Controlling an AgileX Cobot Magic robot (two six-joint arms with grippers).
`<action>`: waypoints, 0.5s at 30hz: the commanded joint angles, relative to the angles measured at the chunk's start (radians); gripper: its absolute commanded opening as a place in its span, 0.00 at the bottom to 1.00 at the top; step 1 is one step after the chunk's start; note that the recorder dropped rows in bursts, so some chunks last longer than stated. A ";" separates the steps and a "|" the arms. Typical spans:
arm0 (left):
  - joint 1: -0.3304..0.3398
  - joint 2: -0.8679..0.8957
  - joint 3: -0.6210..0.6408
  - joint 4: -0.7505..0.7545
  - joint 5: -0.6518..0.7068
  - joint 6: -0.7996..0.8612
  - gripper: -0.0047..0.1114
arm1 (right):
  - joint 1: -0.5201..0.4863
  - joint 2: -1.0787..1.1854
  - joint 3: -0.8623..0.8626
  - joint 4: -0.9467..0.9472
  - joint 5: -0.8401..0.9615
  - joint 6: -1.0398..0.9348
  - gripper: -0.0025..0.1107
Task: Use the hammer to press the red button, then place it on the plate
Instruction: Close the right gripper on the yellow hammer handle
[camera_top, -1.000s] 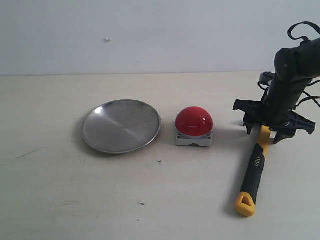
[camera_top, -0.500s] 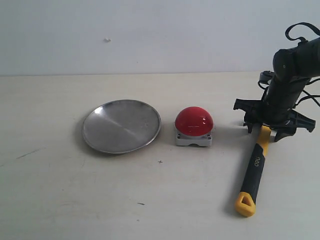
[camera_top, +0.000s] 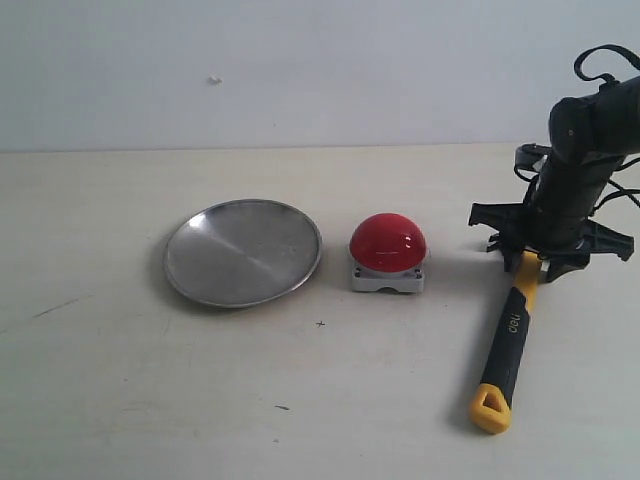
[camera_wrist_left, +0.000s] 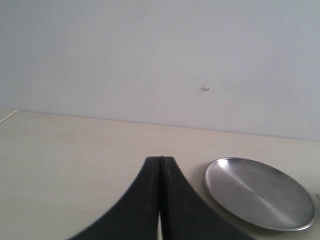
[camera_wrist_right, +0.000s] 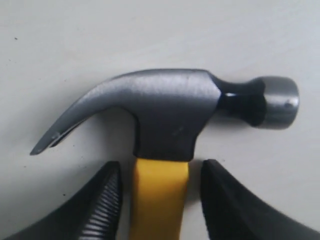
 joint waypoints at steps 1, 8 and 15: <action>0.003 -0.005 0.001 0.002 -0.008 -0.004 0.04 | 0.000 0.040 0.009 0.039 -0.034 -0.006 0.25; 0.003 -0.005 0.001 0.002 -0.008 0.000 0.04 | 0.000 0.040 0.009 0.009 -0.063 -0.160 0.02; 0.003 -0.005 0.001 0.002 -0.008 -0.003 0.04 | 0.000 0.012 0.009 -0.034 -0.048 -0.161 0.02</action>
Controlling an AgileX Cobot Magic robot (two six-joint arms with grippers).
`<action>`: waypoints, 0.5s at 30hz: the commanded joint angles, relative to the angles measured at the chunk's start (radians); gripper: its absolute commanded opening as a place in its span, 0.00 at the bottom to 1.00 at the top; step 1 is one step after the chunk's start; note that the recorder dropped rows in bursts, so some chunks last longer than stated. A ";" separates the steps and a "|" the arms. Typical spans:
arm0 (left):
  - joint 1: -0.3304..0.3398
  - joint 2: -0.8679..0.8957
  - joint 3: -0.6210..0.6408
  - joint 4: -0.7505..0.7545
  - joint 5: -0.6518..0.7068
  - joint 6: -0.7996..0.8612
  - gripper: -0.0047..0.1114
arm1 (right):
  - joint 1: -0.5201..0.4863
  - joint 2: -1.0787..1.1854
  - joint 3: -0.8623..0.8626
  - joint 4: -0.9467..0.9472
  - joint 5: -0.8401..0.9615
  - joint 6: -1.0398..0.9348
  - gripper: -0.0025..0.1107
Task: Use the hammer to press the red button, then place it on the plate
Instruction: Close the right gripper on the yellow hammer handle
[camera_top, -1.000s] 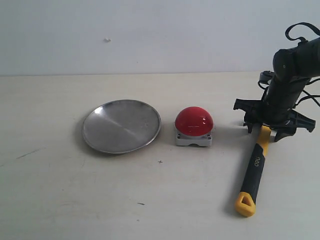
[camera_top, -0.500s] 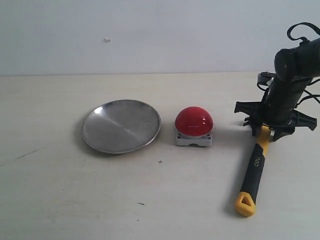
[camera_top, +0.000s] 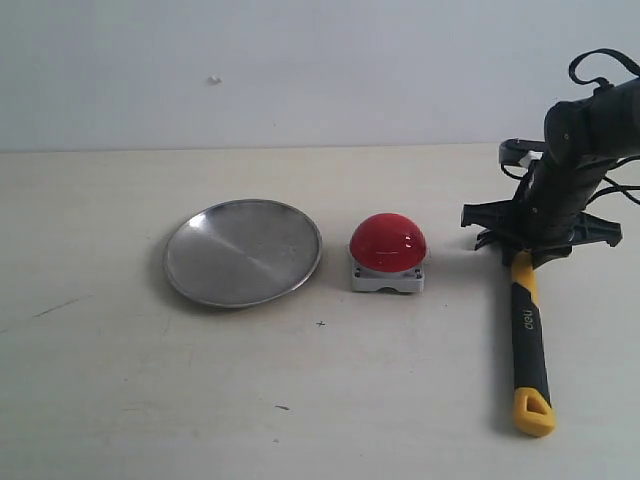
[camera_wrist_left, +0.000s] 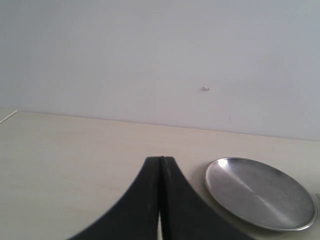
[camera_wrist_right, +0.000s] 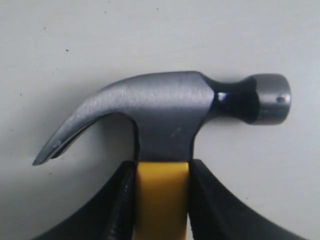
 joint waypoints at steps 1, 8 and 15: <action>0.003 -0.005 0.001 0.002 -0.008 -0.003 0.04 | 0.000 -0.011 0.009 -0.018 0.025 -0.033 0.02; 0.003 -0.005 0.001 0.002 -0.008 -0.001 0.04 | -0.017 -0.107 0.009 0.126 0.102 -0.227 0.02; 0.003 -0.005 0.001 0.002 -0.008 -0.001 0.04 | -0.024 -0.153 -0.012 0.178 0.200 -0.337 0.02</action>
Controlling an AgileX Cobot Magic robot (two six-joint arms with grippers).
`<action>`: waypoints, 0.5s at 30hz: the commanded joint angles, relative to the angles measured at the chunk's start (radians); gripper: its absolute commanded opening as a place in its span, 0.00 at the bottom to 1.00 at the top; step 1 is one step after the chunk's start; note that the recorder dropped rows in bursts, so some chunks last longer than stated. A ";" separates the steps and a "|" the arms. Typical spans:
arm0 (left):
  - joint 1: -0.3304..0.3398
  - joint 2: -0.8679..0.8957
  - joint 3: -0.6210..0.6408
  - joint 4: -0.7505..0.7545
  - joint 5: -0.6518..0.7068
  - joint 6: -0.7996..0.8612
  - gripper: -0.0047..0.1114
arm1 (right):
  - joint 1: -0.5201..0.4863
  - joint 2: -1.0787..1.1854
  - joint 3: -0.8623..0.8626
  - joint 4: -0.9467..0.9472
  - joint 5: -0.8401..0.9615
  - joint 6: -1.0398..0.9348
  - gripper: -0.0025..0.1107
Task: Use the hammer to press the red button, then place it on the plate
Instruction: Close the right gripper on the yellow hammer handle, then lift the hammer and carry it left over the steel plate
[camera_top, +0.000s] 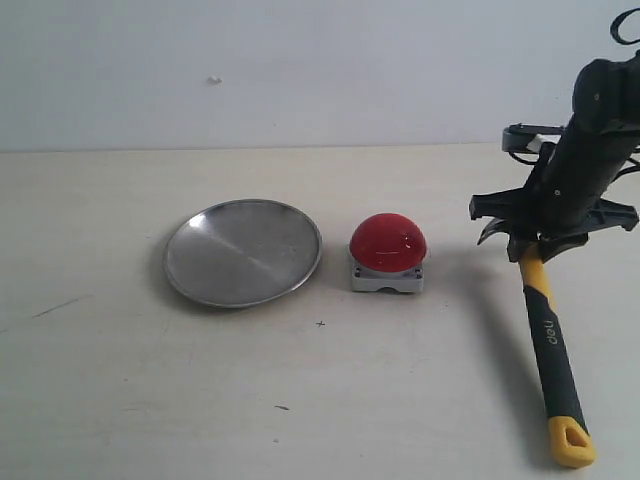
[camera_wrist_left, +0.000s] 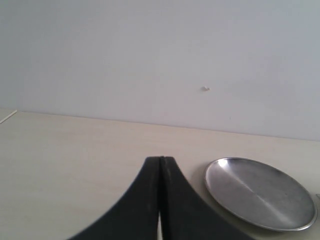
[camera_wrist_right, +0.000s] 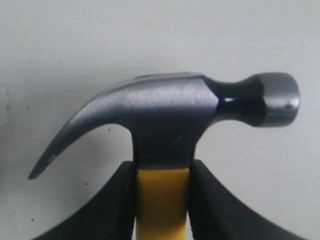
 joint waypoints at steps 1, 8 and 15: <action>0.003 -0.005 0.001 0.002 -0.008 -0.001 0.04 | -0.006 -0.039 -0.038 0.017 0.093 -0.074 0.02; 0.003 -0.005 0.001 0.002 -0.008 -0.001 0.04 | -0.006 -0.039 -0.145 0.183 0.228 -0.238 0.02; 0.003 -0.005 0.001 0.002 -0.008 -0.001 0.04 | -0.006 -0.039 -0.190 0.335 0.245 -0.369 0.02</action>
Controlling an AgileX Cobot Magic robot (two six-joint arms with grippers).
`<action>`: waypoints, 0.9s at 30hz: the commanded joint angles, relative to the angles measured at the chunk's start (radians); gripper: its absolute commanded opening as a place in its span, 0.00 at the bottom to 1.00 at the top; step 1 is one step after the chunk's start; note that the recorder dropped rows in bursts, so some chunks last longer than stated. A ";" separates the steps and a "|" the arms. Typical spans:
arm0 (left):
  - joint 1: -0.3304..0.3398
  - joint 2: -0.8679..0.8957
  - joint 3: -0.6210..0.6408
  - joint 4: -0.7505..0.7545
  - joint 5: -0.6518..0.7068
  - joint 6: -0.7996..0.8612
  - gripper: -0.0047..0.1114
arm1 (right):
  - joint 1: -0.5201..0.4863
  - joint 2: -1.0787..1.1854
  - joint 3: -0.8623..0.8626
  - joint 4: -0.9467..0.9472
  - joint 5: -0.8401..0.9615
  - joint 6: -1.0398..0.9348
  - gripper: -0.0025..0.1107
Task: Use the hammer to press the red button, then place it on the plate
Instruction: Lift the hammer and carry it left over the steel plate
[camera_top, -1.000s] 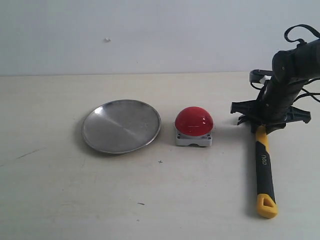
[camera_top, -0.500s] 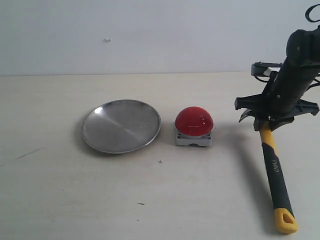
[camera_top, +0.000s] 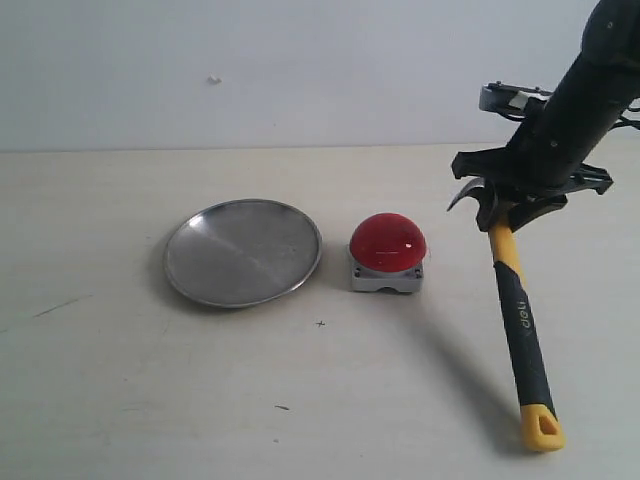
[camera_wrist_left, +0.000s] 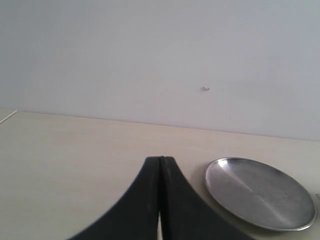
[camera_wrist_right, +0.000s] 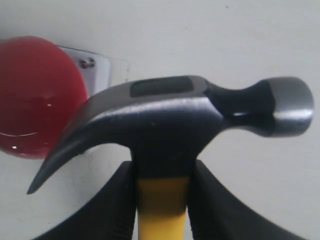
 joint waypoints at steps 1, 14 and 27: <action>0.003 -0.005 0.001 0.002 -0.008 -0.001 0.04 | -0.003 -0.025 -0.023 0.094 -0.003 -0.086 0.02; 0.003 -0.005 0.001 0.002 -0.008 -0.001 0.04 | -0.100 -0.085 -0.023 0.453 0.108 -0.334 0.02; 0.003 -0.005 0.001 0.002 -0.008 -0.001 0.04 | -0.099 -0.094 0.081 1.075 0.200 -0.731 0.02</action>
